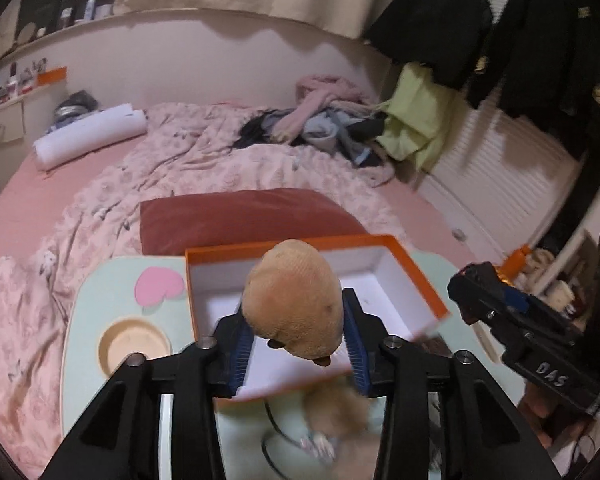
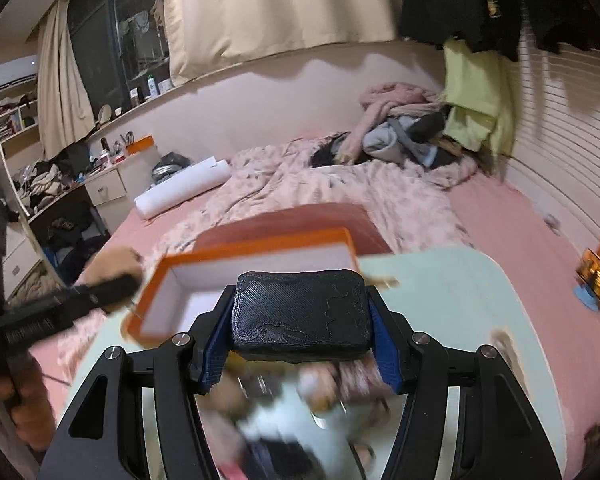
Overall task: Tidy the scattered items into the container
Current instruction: 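Lower the black case into the box with the right gripper while the left drops the tan plush in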
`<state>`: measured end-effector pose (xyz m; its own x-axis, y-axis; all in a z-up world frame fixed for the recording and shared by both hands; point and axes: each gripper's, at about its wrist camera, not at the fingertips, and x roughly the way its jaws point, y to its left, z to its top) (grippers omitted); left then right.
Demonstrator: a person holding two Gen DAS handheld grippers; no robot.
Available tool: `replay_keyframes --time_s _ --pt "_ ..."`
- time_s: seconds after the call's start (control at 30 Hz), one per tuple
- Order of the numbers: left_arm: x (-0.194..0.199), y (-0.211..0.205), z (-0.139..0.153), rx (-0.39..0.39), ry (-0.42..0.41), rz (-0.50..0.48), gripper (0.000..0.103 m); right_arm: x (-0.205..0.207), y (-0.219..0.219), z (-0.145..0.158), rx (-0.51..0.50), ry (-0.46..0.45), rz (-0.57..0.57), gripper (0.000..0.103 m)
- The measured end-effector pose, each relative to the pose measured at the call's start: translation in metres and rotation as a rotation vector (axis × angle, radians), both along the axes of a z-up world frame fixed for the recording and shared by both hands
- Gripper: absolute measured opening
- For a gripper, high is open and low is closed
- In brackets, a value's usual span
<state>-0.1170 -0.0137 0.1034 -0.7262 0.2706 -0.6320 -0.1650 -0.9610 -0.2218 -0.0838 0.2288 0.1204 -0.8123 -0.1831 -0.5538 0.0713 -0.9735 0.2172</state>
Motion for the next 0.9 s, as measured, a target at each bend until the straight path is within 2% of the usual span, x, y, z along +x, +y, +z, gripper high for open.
replay_keyframes --time_s 0.03,0.07,0.13,0.2,0.33,0.47,0.53,0.63,0.7,0.77,0.83,0.9 --pt "-0.008 -0.001 -0.004 -0.010 -0.019 0.026 0.068 -0.014 0.000 -0.001 -0.021 -0.021 0.006 0.061" --pt "-0.014 -0.002 -0.008 -0.014 -0.035 0.050 0.072 -0.027 0.001 -0.003 -0.050 -0.051 0.007 0.064" --pt "-0.017 -0.009 -0.013 0.001 -0.045 0.066 0.073 -0.050 0.006 -0.010 -0.130 -0.134 0.007 0.068" --pt "-0.014 -0.014 -0.015 0.010 -0.041 0.066 0.073 -0.058 0.014 -0.013 -0.197 -0.159 0.009 0.068" --pt "-0.005 -0.022 -0.019 -0.006 -0.026 0.077 0.073 -0.045 0.024 -0.008 -0.205 -0.110 -0.017 0.068" --pt "0.006 -0.028 -0.016 0.020 -0.022 0.086 0.076 -0.033 0.028 0.001 -0.182 -0.073 -0.025 0.068" --pt "0.015 -0.029 -0.015 0.033 -0.029 0.084 0.092 -0.025 0.029 0.006 -0.187 -0.049 -0.014 0.068" --pt "0.041 -0.027 -0.017 0.040 -0.022 0.069 0.096 -0.005 0.033 0.006 -0.248 0.008 0.060 0.068" --pt "0.058 -0.020 -0.022 -0.012 -0.026 0.044 0.097 0.015 0.036 0.003 -0.281 0.041 0.093 0.068" --pt "0.080 -0.013 -0.033 -0.082 -0.035 0.007 0.097 0.035 0.034 -0.001 -0.258 0.049 0.093 0.073" --pt "0.100 -0.010 -0.046 -0.100 -0.048 -0.014 0.097 0.057 0.031 -0.008 -0.192 0.051 0.093 0.080" --pt "0.118 -0.009 -0.063 -0.098 -0.068 -0.025 0.097 0.081 0.027 -0.019 -0.101 0.054 0.092 0.081"
